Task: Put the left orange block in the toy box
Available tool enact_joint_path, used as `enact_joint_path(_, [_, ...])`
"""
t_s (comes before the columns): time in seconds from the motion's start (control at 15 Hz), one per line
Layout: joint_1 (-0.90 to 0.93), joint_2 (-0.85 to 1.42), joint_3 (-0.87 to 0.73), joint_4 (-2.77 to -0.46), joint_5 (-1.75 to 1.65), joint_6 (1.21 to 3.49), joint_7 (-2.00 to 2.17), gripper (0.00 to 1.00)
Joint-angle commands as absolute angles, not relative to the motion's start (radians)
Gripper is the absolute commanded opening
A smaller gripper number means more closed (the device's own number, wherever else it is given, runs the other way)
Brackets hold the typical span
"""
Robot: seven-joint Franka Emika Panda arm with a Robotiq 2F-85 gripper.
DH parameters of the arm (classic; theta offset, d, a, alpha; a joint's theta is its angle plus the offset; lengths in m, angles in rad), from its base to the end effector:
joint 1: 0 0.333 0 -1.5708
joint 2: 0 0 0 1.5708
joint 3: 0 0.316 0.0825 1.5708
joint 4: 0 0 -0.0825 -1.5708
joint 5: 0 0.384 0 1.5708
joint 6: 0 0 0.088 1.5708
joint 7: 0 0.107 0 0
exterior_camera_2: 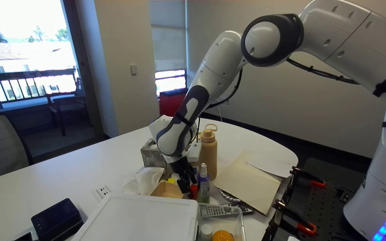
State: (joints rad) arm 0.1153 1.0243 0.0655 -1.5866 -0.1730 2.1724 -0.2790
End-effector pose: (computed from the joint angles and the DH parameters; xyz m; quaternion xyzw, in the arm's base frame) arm 0.6048 0.1030 0.0041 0.9368 0.2746 -0.2160 0.0177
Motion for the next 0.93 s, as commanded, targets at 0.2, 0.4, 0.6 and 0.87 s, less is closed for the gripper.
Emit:
enact_joint_path(0.2, [0.124, 1.036, 0.059, -1.557, -0.193, 2.152, -0.253, 0.58])
enact_joint_path(0.4, [0.124, 1.028, 0.059, -1.559, -0.192, 2.15, -0.253, 0.34])
enact_joint_path(0.6, [0.129, 1.011, 0.056, -1.556, -0.196, 2.136, -0.249, 0.12])
enact_joint_path(0.87, [0.144, 0.968, 0.05, -1.548, -0.208, 2.09, -0.228, 0.08])
